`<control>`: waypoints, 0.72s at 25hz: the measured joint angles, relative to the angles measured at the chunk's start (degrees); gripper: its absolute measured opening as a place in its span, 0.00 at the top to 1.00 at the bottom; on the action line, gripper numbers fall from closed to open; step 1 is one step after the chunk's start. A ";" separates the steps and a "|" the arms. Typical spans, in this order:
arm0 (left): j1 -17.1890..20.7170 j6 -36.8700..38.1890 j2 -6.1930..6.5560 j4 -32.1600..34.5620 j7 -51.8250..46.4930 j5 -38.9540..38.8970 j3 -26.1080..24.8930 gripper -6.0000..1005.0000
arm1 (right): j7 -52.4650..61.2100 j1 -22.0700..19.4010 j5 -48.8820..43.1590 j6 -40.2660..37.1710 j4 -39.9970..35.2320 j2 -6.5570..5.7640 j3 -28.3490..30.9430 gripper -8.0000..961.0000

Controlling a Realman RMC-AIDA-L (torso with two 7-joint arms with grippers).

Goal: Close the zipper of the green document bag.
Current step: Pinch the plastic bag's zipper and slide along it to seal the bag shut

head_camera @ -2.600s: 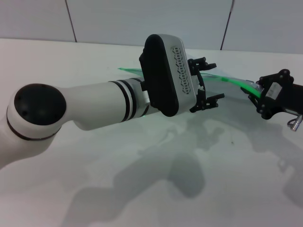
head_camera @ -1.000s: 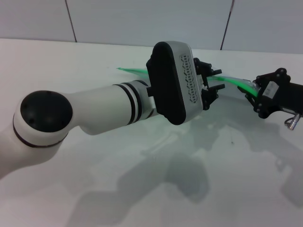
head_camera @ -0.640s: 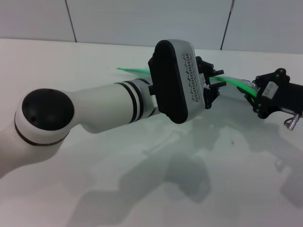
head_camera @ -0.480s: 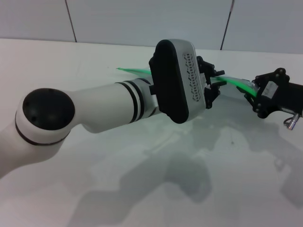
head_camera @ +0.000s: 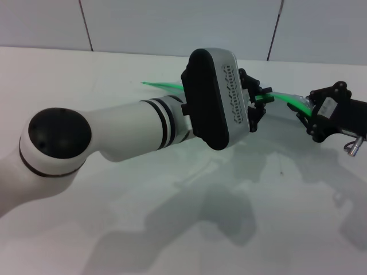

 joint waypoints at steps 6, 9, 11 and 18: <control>0.19 1.03 0.00 0.00 -0.39 0.00 0.54 0.90 | 0.00 0.00 0.00 0.00 0.00 0.00 0.01 0.94; 0.22 1.06 0.00 0.00 -0.53 0.00 0.55 0.90 | 0.01 0.00 0.00 0.00 0.00 0.00 0.00 0.94; 0.28 1.07 0.00 0.00 -0.67 -0.01 0.56 0.91 | 0.02 0.00 0.00 0.00 0.00 0.00 0.00 0.94; 0.32 1.77 0.00 0.09 -0.80 -0.45 0.61 0.91 | 0.06 0.00 0.00 0.00 0.00 0.00 0.00 0.93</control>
